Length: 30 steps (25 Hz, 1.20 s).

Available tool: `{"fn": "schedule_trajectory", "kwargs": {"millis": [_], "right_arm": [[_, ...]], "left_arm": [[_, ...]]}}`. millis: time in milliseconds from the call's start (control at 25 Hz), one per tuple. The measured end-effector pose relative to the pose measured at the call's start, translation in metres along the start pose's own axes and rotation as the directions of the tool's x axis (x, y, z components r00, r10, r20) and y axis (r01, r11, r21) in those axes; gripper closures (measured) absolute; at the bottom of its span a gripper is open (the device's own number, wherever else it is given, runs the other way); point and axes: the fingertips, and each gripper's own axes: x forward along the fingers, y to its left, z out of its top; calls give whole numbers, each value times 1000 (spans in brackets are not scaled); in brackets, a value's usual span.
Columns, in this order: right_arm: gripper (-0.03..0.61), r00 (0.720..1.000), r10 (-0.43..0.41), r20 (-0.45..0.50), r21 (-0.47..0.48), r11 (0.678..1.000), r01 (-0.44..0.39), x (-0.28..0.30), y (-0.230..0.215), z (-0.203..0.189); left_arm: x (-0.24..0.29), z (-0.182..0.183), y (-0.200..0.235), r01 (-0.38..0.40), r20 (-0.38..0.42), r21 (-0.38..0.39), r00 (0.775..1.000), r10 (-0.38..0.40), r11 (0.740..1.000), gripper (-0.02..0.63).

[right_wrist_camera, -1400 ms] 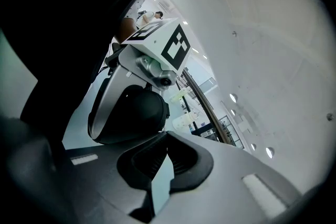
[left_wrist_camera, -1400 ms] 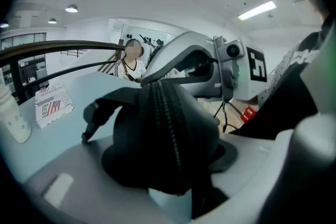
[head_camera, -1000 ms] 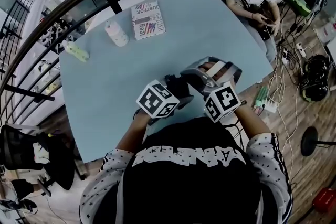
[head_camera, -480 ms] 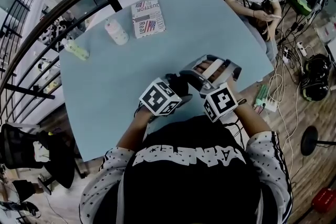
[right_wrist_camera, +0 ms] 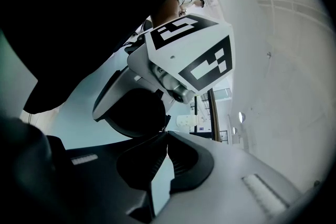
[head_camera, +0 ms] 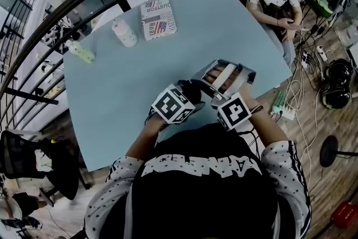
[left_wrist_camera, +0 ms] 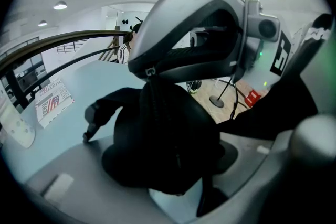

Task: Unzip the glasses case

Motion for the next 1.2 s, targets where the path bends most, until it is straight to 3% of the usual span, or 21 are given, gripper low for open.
{"fn": "schedule_trajectory", "kwargs": {"millis": [400, 560, 680, 760, 920, 1080, 1200], "right_arm": [[571, 1000, -3, 8, 11, 1000, 3, 0, 1, 1], [555, 999, -19, 34, 82, 997, 17, 1, -3, 1], [536, 995, -63, 77, 217, 975, 45, 1, -13, -1], [539, 987, -115, 115, 349, 935, 69, -3, -22, -3], [547, 968, -216, 129, 575, 812, 105, -10, -35, -12], [572, 945, -301, 124, 740, 663, 114, -17, -42, -21], [572, 933, -340, 116, 820, 563, 104, -20, -43, -26]], "left_arm": [[2, -1, 1, 1, -2, -2, 1000, -1, 1000, 614], [0, -2, 2, -1, 10, -6, 1000, 2, 1000, 614], [-4, 2, 5, -1, 52, -28, 999, 2, 1000, 614], [-7, 6, 7, 7, 87, -56, 996, -3, 998, 614], [-13, 7, 16, 10, 153, -122, 988, 9, 992, 614], [-19, 4, 25, 37, 216, -208, 976, 9, 977, 614], [-21, 1, 35, 88, 284, -301, 959, 1, 950, 614]]}}
